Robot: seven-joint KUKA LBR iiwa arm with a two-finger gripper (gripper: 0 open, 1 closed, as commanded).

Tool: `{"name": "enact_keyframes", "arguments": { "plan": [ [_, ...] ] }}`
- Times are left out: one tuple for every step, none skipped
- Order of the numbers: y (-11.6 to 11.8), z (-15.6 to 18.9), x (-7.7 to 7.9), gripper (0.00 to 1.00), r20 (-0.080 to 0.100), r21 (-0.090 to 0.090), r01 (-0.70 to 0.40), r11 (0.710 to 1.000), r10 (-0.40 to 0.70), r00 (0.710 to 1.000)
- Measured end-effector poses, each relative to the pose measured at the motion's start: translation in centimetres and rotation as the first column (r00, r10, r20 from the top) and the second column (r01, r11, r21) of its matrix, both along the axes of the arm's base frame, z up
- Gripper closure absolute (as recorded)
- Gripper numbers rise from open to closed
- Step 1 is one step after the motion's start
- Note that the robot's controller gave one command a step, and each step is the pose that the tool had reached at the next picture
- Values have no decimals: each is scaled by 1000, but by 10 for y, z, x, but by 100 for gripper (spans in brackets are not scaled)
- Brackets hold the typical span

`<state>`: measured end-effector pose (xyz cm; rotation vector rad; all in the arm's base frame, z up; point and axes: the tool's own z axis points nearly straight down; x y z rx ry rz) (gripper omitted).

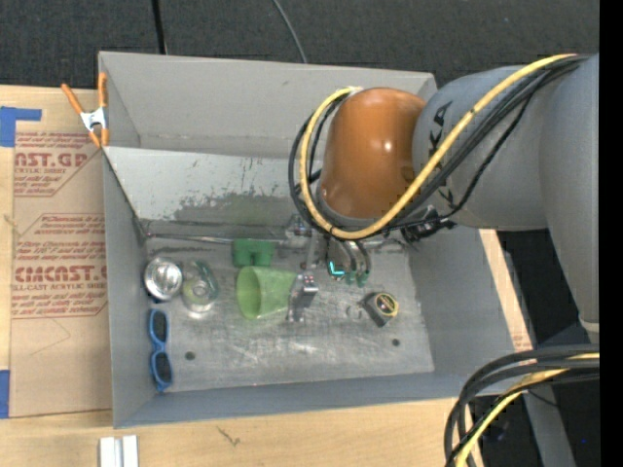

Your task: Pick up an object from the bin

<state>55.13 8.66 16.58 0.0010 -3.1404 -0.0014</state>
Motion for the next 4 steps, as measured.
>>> {"name": "enact_keyframes", "arguments": {
  "plan": [
    [5, -89, 11, 0, 5, 2, 173, 985, -173, 985],
    [5, -86, 12, 100, 7, 2, 171, 985, -171, 985],
    [7, -87, -9, 100, 38, -1, -167, 986, 167, 985],
    [-14, 73, -20, 100, 11, -2, -222, 975, 222, 975]
  ]
}}
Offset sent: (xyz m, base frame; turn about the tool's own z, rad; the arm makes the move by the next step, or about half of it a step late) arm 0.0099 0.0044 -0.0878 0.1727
